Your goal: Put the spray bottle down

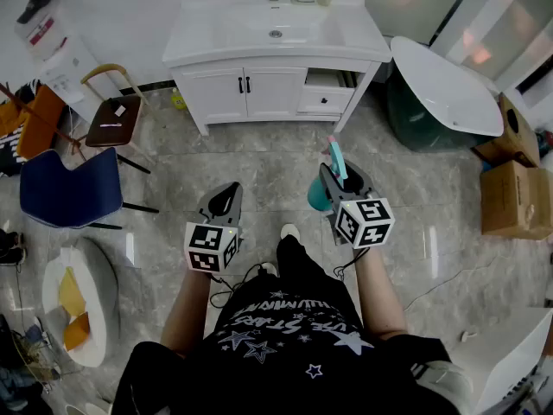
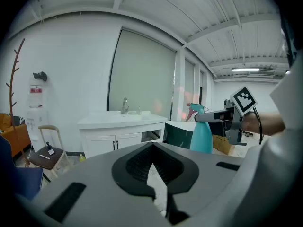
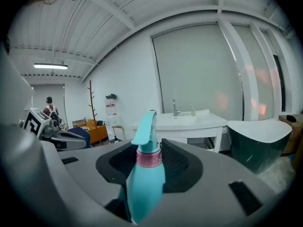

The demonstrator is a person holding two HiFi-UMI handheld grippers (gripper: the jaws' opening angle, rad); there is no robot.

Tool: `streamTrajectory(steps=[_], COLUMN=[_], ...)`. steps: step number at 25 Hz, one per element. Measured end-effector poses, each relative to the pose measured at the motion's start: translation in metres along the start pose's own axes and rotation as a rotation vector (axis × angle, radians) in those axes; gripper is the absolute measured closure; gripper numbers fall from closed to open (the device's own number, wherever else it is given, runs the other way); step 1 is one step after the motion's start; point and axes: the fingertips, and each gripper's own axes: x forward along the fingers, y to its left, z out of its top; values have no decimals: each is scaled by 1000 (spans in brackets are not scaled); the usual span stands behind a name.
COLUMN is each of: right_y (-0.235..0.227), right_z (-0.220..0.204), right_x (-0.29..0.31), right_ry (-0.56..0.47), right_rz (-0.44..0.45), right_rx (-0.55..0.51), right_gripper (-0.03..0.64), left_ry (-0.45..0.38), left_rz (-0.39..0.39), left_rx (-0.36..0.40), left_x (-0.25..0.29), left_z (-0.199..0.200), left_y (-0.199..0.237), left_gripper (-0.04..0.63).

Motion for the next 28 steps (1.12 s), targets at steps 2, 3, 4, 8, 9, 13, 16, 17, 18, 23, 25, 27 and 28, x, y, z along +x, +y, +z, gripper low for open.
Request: streamTrajectory(steps=[2, 3, 4, 8, 9, 13, 16, 17, 18, 23, 25, 27, 28], right_y=[1, 2, 3, 10, 12, 13, 12, 10, 8, -11, -22, -35, -41], right_z=[-2, -3, -4, -12, -12, -11, -7, -5, -2, 10, 12, 13, 14], right_x=[3, 4, 5, 7, 9, 11, 16, 19, 22, 52, 72, 98, 114], right_ry=[3, 3, 4, 19, 21, 12, -7, -13, -19, -41, -38, -27, -22], right_rz=[2, 2, 2, 9, 12, 7, 4, 5, 5, 2, 4, 11, 17], right_rx=[-4, -5, -4, 0, 0, 7, 12, 14, 18, 49, 61, 69, 73], right_gripper=[456, 456, 456, 457, 457, 456, 456, 456, 456, 456, 456, 456, 456], left_ry=[-3, -5, -7, -3, -1, 10, 11, 6, 1, 5, 17, 34, 40], left_rz=[4, 5, 6, 4, 3, 9, 31, 38, 43, 63, 71, 82, 90], left_rx=[0, -1, -1, -5, -7, -12, -9, -10, -11, -8, -14, -19, -21], left_x=[0, 0, 0, -5, -6, -15, -17, -16, -13, 10, 25, 45, 57], left_z=[0, 0, 0, -5, -6, -14, -17, -15, -12, -2, -1, 0, 2], left_y=[3, 5, 6, 8, 9, 11, 19, 22, 25, 41, 50, 62, 69], left_gripper=[581, 581, 581, 580, 581, 581, 580, 580, 580, 580, 580, 580, 580])
